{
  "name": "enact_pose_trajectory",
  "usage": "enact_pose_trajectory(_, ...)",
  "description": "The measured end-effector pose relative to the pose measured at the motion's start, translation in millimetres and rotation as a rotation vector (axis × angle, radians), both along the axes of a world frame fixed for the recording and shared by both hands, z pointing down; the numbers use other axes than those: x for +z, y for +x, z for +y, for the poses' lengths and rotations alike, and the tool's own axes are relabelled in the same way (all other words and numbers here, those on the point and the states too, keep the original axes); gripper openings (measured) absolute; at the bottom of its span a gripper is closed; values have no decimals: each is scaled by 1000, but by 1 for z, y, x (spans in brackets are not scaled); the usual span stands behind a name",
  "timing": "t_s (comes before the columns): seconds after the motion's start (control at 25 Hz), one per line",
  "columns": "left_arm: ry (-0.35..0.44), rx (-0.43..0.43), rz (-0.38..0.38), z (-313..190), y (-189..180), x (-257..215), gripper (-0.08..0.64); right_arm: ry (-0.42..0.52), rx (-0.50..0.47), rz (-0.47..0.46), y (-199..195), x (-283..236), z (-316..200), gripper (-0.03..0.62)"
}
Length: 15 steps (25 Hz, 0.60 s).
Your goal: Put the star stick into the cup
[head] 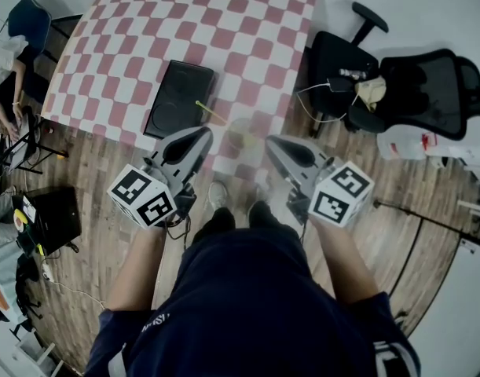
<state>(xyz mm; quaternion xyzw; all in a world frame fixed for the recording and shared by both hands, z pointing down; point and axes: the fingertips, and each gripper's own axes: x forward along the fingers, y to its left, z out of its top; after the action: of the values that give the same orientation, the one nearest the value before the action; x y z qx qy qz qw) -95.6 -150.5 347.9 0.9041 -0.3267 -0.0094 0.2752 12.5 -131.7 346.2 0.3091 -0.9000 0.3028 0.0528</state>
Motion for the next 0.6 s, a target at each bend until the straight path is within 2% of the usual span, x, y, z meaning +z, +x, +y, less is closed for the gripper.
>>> enact_pose_trajectory(0.6, -7, 7, 2, 5, 1, 2, 35, 1, 7, 8, 2, -1, 7, 15)
